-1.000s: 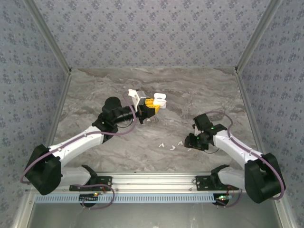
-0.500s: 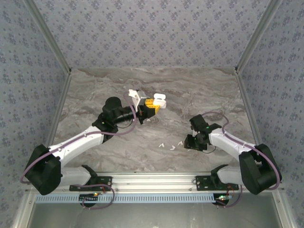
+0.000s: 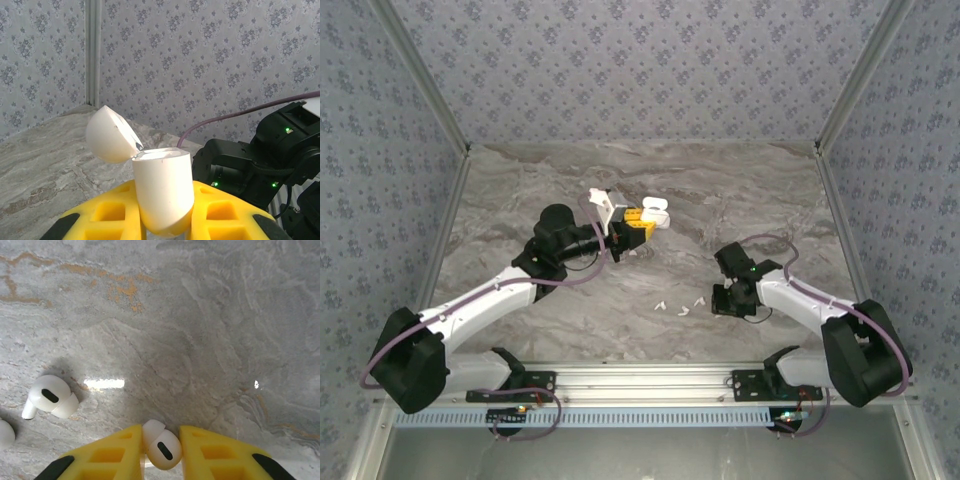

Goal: Insert wireless bluetooth earbuds into charging case

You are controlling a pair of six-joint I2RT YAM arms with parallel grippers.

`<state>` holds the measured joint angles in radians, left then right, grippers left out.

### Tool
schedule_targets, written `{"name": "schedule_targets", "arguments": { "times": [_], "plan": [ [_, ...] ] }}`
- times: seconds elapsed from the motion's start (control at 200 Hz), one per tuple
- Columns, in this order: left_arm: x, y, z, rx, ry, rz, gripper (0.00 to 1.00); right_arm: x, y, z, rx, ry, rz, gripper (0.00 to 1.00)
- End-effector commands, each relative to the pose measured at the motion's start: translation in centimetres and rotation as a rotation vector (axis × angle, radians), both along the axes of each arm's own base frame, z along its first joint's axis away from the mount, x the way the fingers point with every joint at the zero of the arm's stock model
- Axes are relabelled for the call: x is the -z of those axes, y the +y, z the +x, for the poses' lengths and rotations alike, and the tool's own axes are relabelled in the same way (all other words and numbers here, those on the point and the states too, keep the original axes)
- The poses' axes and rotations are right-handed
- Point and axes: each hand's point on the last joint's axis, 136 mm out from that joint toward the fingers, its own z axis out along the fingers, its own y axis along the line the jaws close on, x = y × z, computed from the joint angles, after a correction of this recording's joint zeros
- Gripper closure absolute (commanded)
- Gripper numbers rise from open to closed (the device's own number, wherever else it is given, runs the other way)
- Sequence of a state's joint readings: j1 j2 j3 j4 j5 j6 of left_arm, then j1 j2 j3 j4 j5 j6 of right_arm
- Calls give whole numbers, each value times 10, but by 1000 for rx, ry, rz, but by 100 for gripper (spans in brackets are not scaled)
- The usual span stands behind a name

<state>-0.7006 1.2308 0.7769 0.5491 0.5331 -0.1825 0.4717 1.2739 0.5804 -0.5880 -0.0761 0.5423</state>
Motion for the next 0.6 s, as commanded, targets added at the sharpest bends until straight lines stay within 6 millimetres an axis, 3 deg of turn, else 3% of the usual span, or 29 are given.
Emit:
{"name": "schedule_targets", "arguments": {
  "times": [0.0,0.19,0.325,0.43,0.595],
  "plan": [
    [-13,4,-5,0,-48,-23,100,-5,8,17,-21,-87,6,76],
    [-11,7,-5,-16,-42,-50,100,-24,6,25,-49,-165,-32,76],
    [-8,9,-4,-25,-21,-87,100,-54,8,38,-109,-278,-32,77],
    [-6,7,-3,-12,3,-105,100,-92,12,54,-180,-417,-32,76],
    [-3,-1,-4,38,32,-129,100,-170,27,74,-333,-685,-1,76]
  ]
}}
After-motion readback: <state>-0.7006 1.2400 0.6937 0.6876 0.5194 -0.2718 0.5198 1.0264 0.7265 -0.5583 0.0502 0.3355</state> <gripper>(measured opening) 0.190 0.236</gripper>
